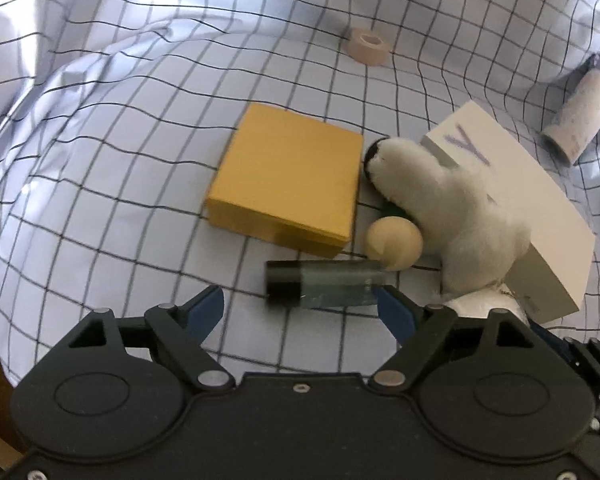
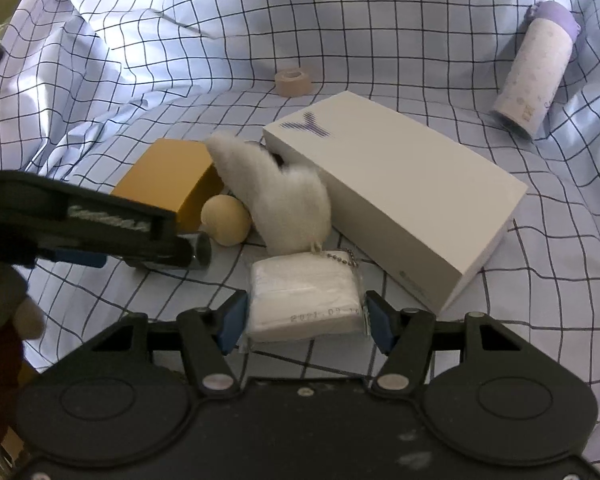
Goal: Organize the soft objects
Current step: 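Close the left gripper on the dark glass bottle while the right gripper grasps the white tissue pack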
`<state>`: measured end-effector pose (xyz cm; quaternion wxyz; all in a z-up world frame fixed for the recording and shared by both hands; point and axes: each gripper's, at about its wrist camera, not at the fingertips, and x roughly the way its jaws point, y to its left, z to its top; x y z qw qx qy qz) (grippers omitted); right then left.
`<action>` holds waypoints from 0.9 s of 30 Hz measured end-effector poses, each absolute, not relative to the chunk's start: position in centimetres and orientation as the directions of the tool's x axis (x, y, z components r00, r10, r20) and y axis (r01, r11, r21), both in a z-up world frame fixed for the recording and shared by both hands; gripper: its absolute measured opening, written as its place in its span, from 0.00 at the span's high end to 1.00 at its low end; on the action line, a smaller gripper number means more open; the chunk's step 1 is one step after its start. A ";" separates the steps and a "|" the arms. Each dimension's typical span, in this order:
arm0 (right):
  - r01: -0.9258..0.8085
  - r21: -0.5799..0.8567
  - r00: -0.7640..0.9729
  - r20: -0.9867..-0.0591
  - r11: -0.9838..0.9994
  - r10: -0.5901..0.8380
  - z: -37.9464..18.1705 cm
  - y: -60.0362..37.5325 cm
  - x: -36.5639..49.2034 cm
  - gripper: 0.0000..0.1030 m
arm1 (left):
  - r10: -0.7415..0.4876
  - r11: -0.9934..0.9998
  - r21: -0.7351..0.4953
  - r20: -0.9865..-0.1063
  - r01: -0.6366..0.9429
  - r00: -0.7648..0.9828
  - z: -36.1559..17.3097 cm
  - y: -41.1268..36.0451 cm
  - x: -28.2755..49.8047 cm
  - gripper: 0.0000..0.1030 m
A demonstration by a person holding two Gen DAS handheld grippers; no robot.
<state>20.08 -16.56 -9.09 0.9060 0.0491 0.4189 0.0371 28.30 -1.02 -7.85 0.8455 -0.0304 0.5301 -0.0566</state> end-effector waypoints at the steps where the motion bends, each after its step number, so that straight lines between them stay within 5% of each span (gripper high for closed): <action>1: -0.026 0.126 0.645 -0.756 0.992 0.113 -9.1 -16.7 20.1 0.40 | -0.122 0.992 -0.103 -0.894 0.067 0.430 -8.1 -1.3 28.5 0.22; 27: -0.014 0.155 0.640 -0.758 0.988 0.128 -9.4 -17.1 20.1 0.39 | -0.060 0.997 -0.036 -0.906 0.066 0.419 -8.7 0.2 27.4 0.14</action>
